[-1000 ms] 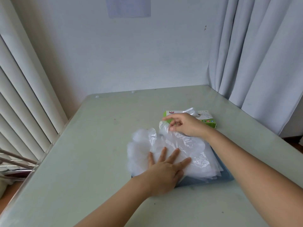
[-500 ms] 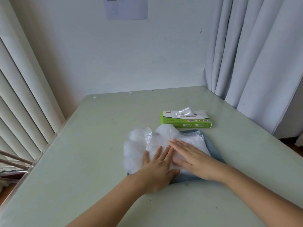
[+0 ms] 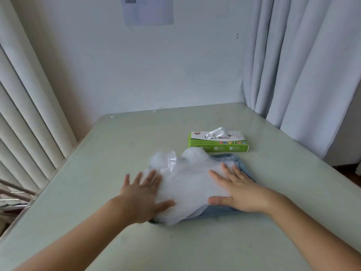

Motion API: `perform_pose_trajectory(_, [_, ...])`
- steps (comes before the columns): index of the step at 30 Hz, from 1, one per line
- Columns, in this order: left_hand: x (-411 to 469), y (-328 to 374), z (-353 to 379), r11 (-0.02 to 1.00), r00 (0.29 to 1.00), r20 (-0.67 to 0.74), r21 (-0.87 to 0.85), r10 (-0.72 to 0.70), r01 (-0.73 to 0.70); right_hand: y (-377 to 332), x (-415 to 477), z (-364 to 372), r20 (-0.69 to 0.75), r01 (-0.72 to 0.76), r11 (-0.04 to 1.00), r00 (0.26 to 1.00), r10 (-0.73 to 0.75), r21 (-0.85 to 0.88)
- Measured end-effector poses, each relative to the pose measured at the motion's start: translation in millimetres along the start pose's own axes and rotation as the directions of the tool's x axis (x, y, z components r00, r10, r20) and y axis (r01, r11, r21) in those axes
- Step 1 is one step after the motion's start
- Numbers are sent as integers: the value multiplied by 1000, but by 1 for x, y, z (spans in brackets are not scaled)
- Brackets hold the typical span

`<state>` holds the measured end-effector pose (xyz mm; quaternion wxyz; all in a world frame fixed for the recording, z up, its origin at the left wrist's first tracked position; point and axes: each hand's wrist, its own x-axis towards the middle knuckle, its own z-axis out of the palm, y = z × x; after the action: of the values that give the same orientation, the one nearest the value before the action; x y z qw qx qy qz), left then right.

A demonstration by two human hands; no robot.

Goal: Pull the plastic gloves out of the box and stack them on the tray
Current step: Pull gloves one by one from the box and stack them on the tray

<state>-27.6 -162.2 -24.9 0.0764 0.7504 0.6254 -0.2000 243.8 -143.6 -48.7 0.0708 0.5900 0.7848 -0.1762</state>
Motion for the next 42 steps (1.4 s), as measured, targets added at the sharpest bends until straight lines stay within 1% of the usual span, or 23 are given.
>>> perform_pose_trajectory(5, [-10, -19, -34, 989, 987, 151, -136, -45, 66, 1, -6, -6, -18, 17, 998, 1000, -16, 59])
perform_pose_trajectory(6, [-9, -22, -43, 984, 987, 151, -161, -56, 80, 0, -6, -9, -36, 28, 999, 999, -27, 46])
perform_pose_trajectory(7, [-7, -26, -51, 979, 990, 116, -181, -79, 99, -2, -6, -11, -68, 45, 998, 997, -42, 35])
perform_pose_trajectory(8, [-2, -30, -58, 976, 994, 50, -192, -98, 106, -3, -6, -15, -121, 66, 997, 991, -62, 31])
perform_pose_trajectory(10, [10, -31, -73, 976, 988, -115, -204, -103, 78, -2, -1, -26, -291, 119, 989, 953, -88, 92])
perform_pose_trajectory(12, [26, -24, -88, 969, 968, -247, -245, -41, -22, 5, 10, -38, -464, 152, 974, 884, -57, 169])
perform_pose_trajectory(13, [34, -17, -94, 959, 952, -306, -267, 5, -91, 11, 16, -46, -521, 149, 971, 853, -29, 188])
perform_pose_trajectory(14, [42, -11, -100, 947, 933, -355, -278, 54, -160, 16, 24, -54, -560, 140, 972, 828, -9, 191])
perform_pose_trajectory(16, [60, 5, -106, 922, 906, -401, -282, 136, -263, 26, 40, -70, -601, 135, 974, 800, 1, 181])
perform_pose_trajectory(18, [80, 18, -110, 904, 890, -415, -281, 189, -323, 33, 58, -84, -615, 171, 964, 789, -9, 205])
perform_pose_trajectory(20, [101, 29, -114, 890, 888, -407, -292, 215, -349, 32, 74, -94, -605, 195, 952, 796, -13, 236])
perform_pose_trajectory(21, [111, 35, -115, 886, 891, -396, -299, 223, -355, 32, 83, -96, -606, 196, 955, 795, -21, 223])
perform_pose_trajectory(24, [139, 51, -117, 876, 900, -367, -321, 235, -360, 29, 108, -96, -585, 135, 970, 811, 11, 204])
perform_pose_trajectory(26, [156, 61, -116, 872, 914, -332, -346, 231, -346, 28, 123, -92, -573, 68, 968, 815, 85, 240])
perform_pose_trajectory(29, [180, 72, -107, 847, 939, -259, -425, 224, -319, 26, 140, -82, -568, -47, 966, 801, 189, 256])
perform_pose_trajectory(31, [191, 76, -97, 827, 946, -242, -470, 217, -310, 26, 146, -77, -544, -60, 961, 814, 203, 268])
perform_pose_trajectory(34, [196, 77, -90, 805, 943, -254, -500, 214, -318, 28, 151, -79, -479, -78, 944, 847, 232, 320])
perform_pose_trajectory(36, [198, 76, -91, 790, 935, -260, -508, 240, -344, 28, 148, -84, -479, -97, 926, 833, 277, 365])
perform_pose_trajectory(38, [199, 75, -91, 787, 930, -263, -500, 258, -360, 29, 147, -85, -498, -82, 894, 806, 319, 440])
perform_pose_trajectory(42, [202, 75, -87, 794, 927, -275, -488, 255, -363, 31, 146, -80, -471, -43, 770, 768, 433, 637])
